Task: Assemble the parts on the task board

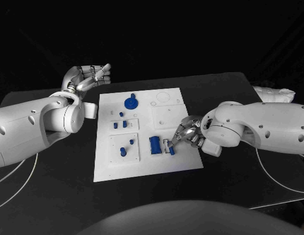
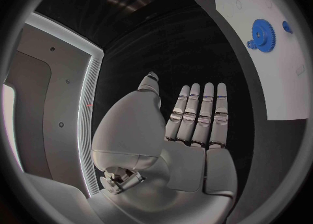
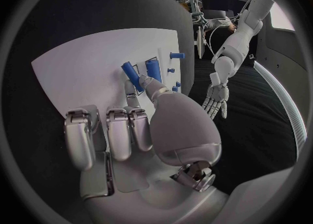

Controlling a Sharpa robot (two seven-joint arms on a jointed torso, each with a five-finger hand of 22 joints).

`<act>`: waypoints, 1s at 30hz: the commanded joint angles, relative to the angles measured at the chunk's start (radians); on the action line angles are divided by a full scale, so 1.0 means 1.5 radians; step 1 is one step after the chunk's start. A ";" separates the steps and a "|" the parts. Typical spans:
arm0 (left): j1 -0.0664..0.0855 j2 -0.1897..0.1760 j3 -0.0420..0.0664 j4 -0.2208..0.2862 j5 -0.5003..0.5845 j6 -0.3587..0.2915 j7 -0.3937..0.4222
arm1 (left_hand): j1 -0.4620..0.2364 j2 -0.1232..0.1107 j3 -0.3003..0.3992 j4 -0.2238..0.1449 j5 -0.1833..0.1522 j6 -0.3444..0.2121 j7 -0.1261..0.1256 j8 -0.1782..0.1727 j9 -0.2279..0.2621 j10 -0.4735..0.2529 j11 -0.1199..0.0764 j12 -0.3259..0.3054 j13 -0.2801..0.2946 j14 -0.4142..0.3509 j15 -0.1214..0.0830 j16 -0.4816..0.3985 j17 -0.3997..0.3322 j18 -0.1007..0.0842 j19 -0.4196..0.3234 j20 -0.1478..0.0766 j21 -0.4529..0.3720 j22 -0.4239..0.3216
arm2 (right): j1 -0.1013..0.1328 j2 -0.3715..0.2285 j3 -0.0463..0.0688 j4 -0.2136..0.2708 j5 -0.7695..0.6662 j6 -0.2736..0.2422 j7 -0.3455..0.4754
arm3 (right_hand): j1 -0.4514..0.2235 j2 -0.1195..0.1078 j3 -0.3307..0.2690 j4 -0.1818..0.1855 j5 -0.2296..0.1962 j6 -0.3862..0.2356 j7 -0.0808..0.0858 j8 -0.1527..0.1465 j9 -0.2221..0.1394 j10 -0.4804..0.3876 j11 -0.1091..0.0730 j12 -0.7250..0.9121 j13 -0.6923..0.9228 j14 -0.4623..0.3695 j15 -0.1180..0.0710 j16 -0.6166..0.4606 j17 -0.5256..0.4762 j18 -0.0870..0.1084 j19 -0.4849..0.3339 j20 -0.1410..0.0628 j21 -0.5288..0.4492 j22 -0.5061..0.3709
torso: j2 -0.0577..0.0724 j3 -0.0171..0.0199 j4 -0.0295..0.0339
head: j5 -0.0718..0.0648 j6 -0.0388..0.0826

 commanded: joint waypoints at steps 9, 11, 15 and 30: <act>0.000 0.000 0.001 0.003 -0.003 0.008 0.005 | 0.000 0.007 -0.001 0.000 0.002 -0.005 0.000 0.002 0.001 -0.005 0.002 0.001 0.000 -0.004 0.002 0.004 -0.001 0.006 -0.001 0.003 -0.001 -0.002 | -0.001 0.002 0.000 0.000 -0.005 0.008 -0.001 | -0.006 0.004 -0.001 0.004 -0.004 0.017 -0.015 -0.002 -0.002 0.069 -0.004 0.000 0.175 0.068 -0.001 0.003 0.176 -0.004 0.070 -0.001 0.003 0.175 | 0.000 0.0001 -0.0001 | 0.000 0.000; 0.000 0.000 0.001 0.003 -0.003 0.008 0.004 | 0.000 0.007 -0.001 0.000 0.002 -0.005 0.000 0.002 0.001 -0.005 0.002 0.001 0.000 -0.004 0.002 0.004 -0.001 0.006 -0.001 0.003 -0.001 -0.002 | -0.001 0.002 0.000 0.000 -0.005 0.007 -0.001 | -0.007 0.004 -0.002 0.005 -0.005 0.016 -0.014 -0.004 -0.003 0.069 -0.004 0.000 0.175 0.068 -0.001 0.003 0.176 -0.004 0.070 -0.001 0.003 0.175 | 0.000 0.0002 -0.0003 | 0.001 0.000; 0.000 0.000 0.001 0.003 -0.003 0.008 0.004 | 0.000 0.007 -0.001 0.000 0.002 -0.005 0.000 0.002 0.001 -0.005 0.002 0.001 0.000 -0.004 0.002 0.004 -0.001 0.006 -0.001 0.003 -0.001 -0.002 | -0.001 0.003 0.000 0.000 -0.005 0.006 0.000 | -0.011 0.003 -0.004 0.007 -0.007 0.012 -0.012 -0.009 -0.006 0.069 -0.002 0.000 0.175 0.068 0.000 0.003 0.176 -0.004 0.070 -0.001 0.003 0.175 | 0.000 0.0001 -0.0008 | 0.000 0.000; 0.000 0.001 0.001 0.002 -0.004 0.009 0.004 | 0.000 0.007 -0.001 0.000 0.002 -0.005 0.000 0.002 0.001 -0.005 0.002 0.001 0.000 -0.004 0.002 0.004 -0.001 0.006 -0.001 0.003 -0.001 -0.002 | -0.001 0.008 0.000 -0.002 -0.005 0.003 -0.001 | -0.017 0.002 -0.007 0.013 -0.010 -0.001 -0.005 -0.025 -0.016 0.069 0.004 0.000 0.175 0.068 0.004 0.003 0.176 -0.004 0.070 0.002 0.003 0.175 | 0.000 0.0002 -0.0002 | 0.000 0.000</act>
